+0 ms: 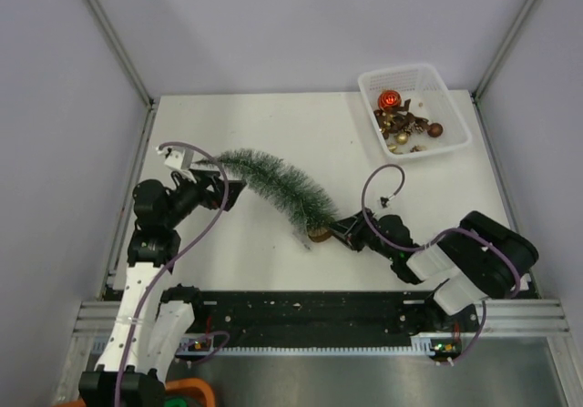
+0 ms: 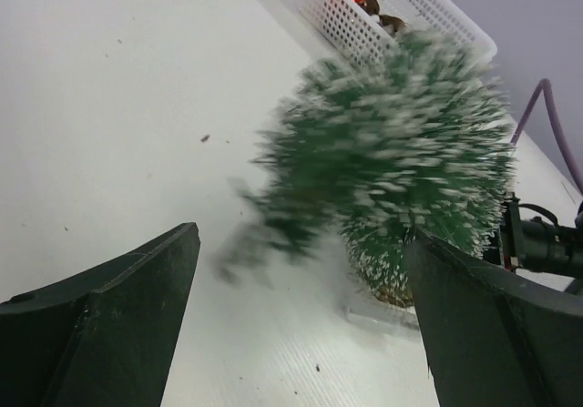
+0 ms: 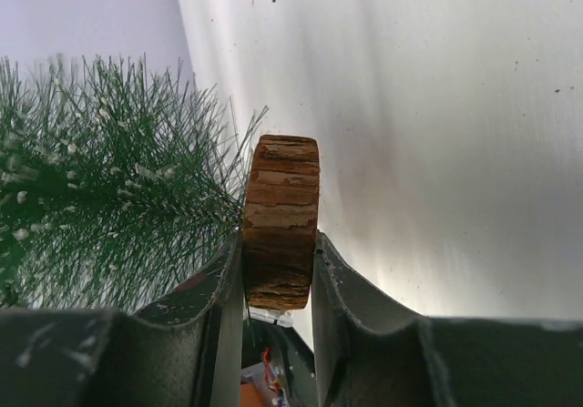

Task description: Decorate the small christmas tree

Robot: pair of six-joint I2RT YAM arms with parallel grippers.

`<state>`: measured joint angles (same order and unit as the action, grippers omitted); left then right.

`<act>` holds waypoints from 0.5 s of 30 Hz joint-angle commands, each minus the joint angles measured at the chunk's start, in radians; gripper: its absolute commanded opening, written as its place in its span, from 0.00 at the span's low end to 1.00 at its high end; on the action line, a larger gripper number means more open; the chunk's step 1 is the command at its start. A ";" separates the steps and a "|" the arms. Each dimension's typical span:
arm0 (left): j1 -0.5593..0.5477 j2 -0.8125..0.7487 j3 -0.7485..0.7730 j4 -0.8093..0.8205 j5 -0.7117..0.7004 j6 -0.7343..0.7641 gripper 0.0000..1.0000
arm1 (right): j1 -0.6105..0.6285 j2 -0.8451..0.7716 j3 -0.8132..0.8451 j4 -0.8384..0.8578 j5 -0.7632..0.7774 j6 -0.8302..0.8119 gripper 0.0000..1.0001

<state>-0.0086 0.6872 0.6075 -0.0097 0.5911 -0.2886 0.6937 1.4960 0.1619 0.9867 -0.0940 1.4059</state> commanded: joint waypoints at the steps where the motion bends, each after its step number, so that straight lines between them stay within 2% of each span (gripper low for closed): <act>1: 0.002 -0.003 -0.061 0.017 0.085 -0.067 0.99 | 0.012 0.084 -0.038 0.367 -0.003 0.079 0.00; 6: 0.001 0.032 -0.068 0.117 0.125 -0.113 0.99 | 0.020 0.161 -0.024 0.474 -0.024 0.100 0.00; 10: -0.005 0.100 -0.046 0.211 0.148 -0.129 0.99 | 0.035 0.156 0.002 0.437 -0.029 0.082 0.00; 15: -0.024 0.143 -0.008 0.281 0.226 -0.123 0.98 | 0.055 0.107 0.044 0.301 -0.018 0.038 0.00</act>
<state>-0.0128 0.8146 0.5404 0.1417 0.7238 -0.4095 0.7208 1.6558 0.1486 1.2179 -0.1097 1.4773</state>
